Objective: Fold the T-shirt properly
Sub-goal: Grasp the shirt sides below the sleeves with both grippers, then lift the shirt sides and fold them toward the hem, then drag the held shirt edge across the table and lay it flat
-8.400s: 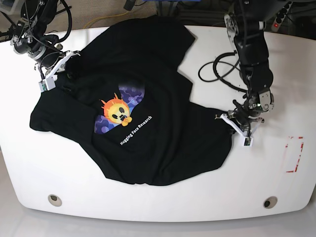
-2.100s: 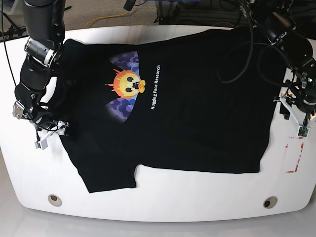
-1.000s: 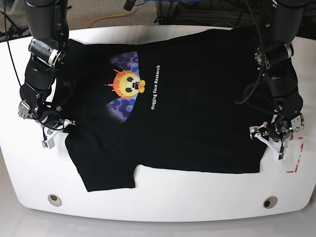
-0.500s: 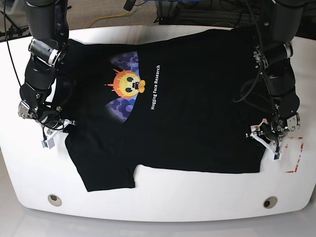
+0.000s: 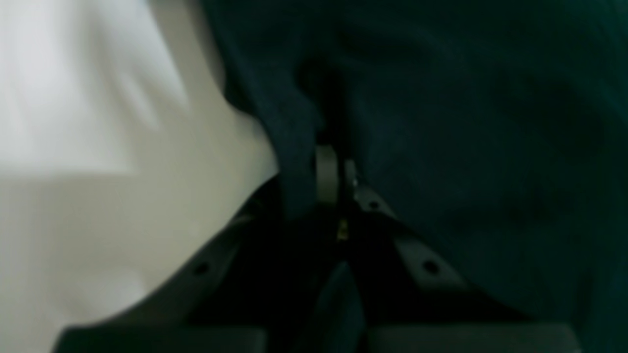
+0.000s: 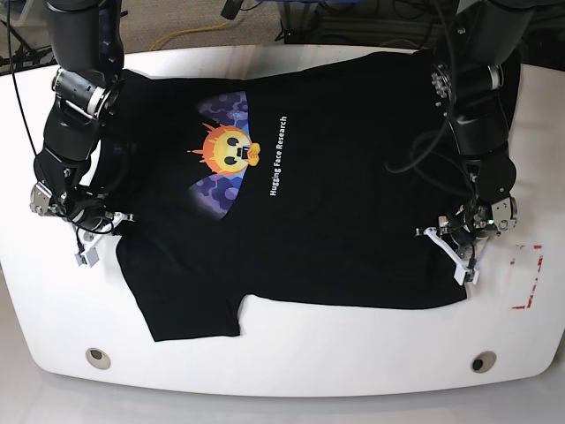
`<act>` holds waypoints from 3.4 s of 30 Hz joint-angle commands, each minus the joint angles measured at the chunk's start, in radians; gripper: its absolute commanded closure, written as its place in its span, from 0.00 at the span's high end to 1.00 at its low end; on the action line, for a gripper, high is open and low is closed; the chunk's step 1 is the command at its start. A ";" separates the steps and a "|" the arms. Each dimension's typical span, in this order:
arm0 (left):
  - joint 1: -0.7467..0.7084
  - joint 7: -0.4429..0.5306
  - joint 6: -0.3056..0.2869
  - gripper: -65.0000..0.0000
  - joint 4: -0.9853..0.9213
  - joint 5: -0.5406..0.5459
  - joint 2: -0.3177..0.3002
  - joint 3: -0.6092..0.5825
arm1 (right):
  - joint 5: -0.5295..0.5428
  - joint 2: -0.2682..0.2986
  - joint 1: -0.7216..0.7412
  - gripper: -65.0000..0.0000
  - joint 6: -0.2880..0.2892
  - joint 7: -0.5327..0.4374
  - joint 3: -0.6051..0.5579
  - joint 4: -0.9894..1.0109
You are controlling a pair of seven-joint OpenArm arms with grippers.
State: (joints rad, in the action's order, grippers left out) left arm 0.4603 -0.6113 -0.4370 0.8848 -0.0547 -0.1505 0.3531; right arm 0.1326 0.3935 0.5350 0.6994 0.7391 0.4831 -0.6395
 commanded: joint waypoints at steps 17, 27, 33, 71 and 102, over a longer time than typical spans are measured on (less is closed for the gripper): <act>0.012 -0.210 0.008 0.00 0.482 0.003 0.016 0.005 | -0.011 0.012 0.075 0.00 -0.001 0.231 -0.004 -0.437; 0.028 -0.296 0.010 0.00 0.701 0.088 0.010 0.008 | -0.012 0.025 0.256 0.00 -0.001 0.262 -0.042 -0.435; 0.114 -0.376 0.010 0.00 0.848 0.088 0.007 0.010 | -0.006 0.049 0.405 0.00 -0.001 0.308 -0.140 -0.435; 0.205 -0.431 0.002 0.00 0.963 0.307 -0.128 0.068 | -0.003 0.081 0.529 0.00 -0.001 0.635 -0.212 -0.745; -0.538 -0.430 0.000 0.00 1.065 0.536 -0.126 0.159 | 0.253 0.066 -0.352 0.00 -0.001 0.657 0.044 -1.163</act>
State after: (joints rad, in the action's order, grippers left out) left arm -0.0738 -1.0641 -0.4397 1.9312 0.4740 -0.2588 0.5060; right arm 0.3763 0.4366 0.1806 0.6991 1.4105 0.5209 -1.7851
